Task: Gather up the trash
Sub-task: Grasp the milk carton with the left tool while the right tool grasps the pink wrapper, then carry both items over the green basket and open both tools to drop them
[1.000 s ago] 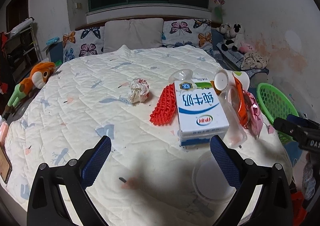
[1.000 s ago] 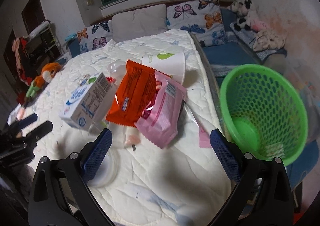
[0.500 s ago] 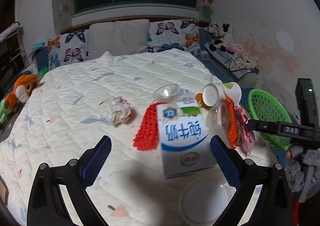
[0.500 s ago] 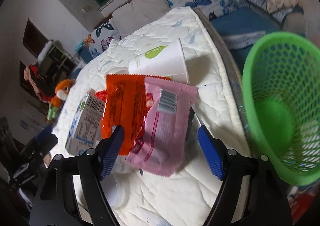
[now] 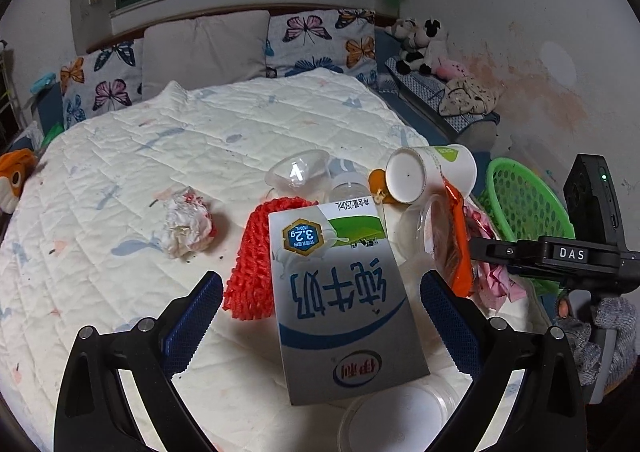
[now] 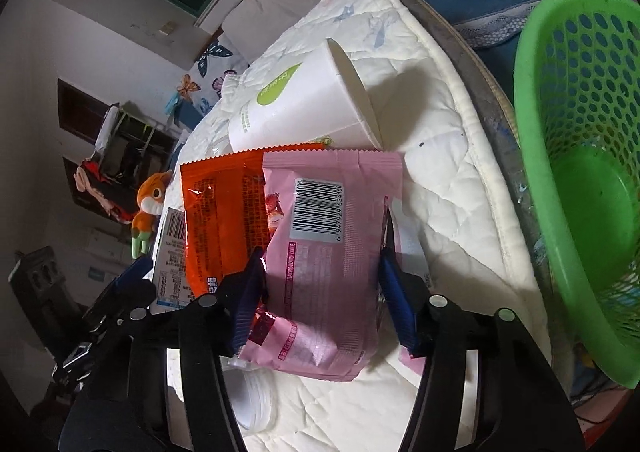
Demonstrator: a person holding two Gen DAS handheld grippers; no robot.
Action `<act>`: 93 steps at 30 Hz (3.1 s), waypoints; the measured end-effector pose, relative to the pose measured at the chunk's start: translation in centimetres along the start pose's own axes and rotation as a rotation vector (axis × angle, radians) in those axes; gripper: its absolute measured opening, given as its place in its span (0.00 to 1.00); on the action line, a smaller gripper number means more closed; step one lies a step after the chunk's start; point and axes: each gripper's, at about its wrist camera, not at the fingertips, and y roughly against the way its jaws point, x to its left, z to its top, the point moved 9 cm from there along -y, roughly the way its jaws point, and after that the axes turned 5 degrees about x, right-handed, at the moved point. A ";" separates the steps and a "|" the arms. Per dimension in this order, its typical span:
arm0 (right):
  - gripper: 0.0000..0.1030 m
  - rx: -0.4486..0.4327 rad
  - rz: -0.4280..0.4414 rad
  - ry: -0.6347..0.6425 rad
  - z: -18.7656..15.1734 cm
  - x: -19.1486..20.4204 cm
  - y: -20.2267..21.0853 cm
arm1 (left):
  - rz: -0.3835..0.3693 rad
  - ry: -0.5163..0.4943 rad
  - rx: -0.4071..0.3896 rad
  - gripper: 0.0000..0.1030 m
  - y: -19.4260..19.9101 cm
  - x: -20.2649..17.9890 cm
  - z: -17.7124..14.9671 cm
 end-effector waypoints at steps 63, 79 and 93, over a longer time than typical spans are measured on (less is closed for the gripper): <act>0.68 -0.308 -0.369 -0.078 0.1 -14.8 16.5 | -0.257 -0.263 -0.038 0.66 0.6 -21.1 6.9; 0.68 -0.371 -0.452 -0.060 -4.1 -16.5 20.4 | -0.320 -0.303 0.092 0.66 -6.2 -29.1 5.3; 0.68 -0.370 -0.441 -0.103 -6.3 -17.4 20.6 | -0.353 -0.291 0.150 0.77 -9.1 -31.7 4.1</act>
